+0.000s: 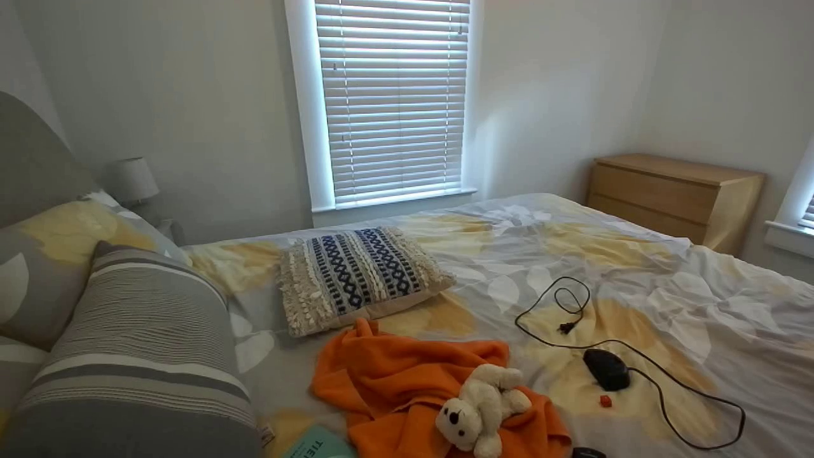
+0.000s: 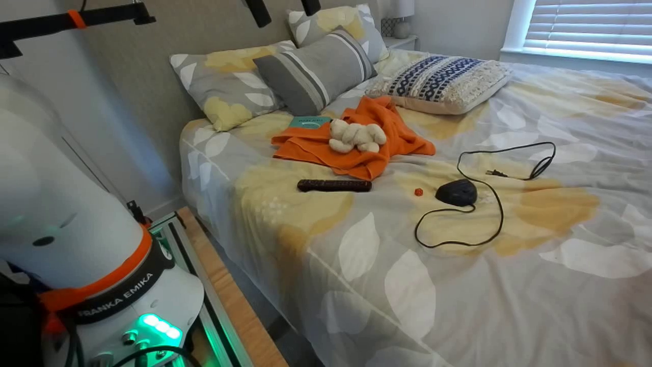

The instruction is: Move the stuffed toy to the right

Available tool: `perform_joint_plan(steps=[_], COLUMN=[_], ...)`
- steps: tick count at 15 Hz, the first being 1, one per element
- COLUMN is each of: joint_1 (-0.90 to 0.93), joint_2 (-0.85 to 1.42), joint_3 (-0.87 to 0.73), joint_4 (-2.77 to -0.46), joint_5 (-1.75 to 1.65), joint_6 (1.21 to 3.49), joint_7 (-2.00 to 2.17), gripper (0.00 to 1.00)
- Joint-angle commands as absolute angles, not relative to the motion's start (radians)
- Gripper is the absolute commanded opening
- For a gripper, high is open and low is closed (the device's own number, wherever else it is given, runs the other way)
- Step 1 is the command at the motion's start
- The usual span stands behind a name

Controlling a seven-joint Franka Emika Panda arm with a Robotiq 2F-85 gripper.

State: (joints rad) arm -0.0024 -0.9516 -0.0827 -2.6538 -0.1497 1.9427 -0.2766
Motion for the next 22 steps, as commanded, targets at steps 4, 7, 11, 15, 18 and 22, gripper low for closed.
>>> perform_joint_plan(steps=[4,7,11,15,18,22], joint_1=[0.007,0.039,0.075,0.158,0.231,0.208], joint_2=[-0.952,-0.877,-0.716,-0.529,-0.38,-0.194], joint_3=[-0.089,-0.101,-0.11,-0.116,-0.136,-0.074], joint_4=[-2.652,-2.648,-2.629,-2.601,-2.539,-2.459], joint_5=[-0.156,-0.106,-0.023,0.154,0.339,0.435], joint_6=[1.94,1.991,2.159,2.278,2.292,2.326], joint_7=[-0.27,-0.261,-0.257,-0.269,-0.31,-0.243], gripper=[1.0,1.0,1.0,1.0,1.0,1.0])
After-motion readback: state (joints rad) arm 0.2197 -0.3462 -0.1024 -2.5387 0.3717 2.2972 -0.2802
